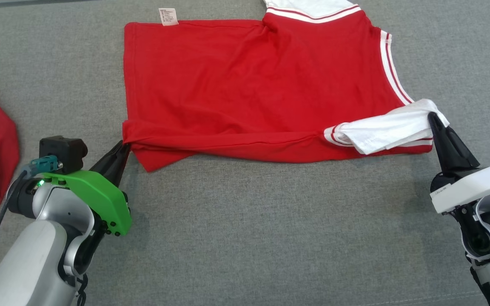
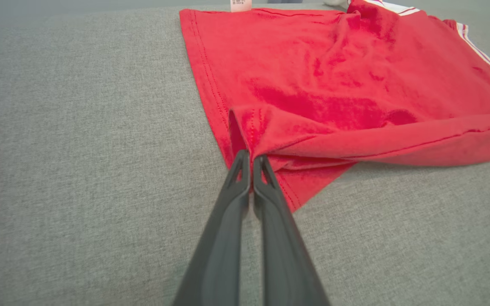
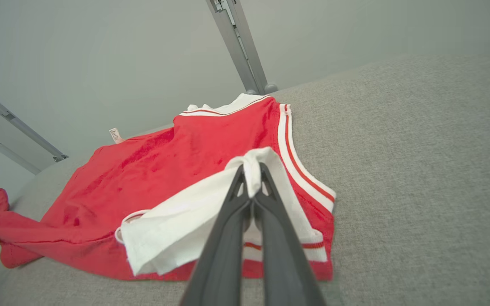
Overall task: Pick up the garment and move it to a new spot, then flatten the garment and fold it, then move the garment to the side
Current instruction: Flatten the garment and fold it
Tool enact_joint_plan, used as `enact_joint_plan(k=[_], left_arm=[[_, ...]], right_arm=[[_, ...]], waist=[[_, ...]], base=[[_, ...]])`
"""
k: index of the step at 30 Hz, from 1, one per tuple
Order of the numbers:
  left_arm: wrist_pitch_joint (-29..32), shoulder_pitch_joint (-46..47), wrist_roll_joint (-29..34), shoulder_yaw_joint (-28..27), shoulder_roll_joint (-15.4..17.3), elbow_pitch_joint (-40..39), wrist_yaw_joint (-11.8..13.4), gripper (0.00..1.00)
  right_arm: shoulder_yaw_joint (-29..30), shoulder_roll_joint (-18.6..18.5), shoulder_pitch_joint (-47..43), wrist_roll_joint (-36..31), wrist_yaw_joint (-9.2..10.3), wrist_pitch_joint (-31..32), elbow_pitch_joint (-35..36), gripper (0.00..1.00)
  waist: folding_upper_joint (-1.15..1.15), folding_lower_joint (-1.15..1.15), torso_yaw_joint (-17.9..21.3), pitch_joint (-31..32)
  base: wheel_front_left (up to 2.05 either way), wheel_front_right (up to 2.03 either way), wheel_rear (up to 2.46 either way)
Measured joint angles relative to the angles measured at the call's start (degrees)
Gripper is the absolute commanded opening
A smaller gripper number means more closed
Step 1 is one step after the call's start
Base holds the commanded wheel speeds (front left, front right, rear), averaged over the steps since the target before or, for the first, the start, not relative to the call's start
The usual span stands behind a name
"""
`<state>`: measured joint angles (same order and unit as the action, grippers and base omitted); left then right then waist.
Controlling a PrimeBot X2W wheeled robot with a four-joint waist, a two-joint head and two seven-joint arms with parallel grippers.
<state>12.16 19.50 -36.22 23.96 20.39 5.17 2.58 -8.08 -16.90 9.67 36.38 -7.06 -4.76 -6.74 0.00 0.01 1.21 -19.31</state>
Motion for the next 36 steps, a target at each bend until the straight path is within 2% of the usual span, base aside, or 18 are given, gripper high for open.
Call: enact_joint_plan(k=[8,19,27,36], left_arm=[[2.52,0.05,0.11,0.79,0.81,-2.53,-0.01,0.0],[5.56,-0.19,1.1,2.34,3.22,-6.6,-0.1,0.0],[8.49,-3.92,1.0,2.6,4.59,-12.13,0.04,0.0],[10.02,-8.62,0.2,1.7,5.86,-15.92,1.86,0.0]], right_arm=[[0.25,-1.47,1.25,1.03,0.0,1.03,0.82,0.0],[1.72,-3.49,1.57,2.3,0.0,1.02,3.13,0.0],[3.15,-3.81,-2.35,3.78,0.0,0.94,6.92,0.0],[5.01,-3.68,-8.18,6.03,0.1,0.7,9.32,0.0]], waist=[[0.0,0.0,-0.35,-0.53],[0.0,-0.01,-0.18,2.24],[0.0,-0.01,-0.39,4.49],[0.0,-0.01,-0.22,5.09]], base=[[0.0,0.0,0.0],[0.0,0.0,0.0],[0.0,0.0,0.0],[0.0,0.0,0.0]])
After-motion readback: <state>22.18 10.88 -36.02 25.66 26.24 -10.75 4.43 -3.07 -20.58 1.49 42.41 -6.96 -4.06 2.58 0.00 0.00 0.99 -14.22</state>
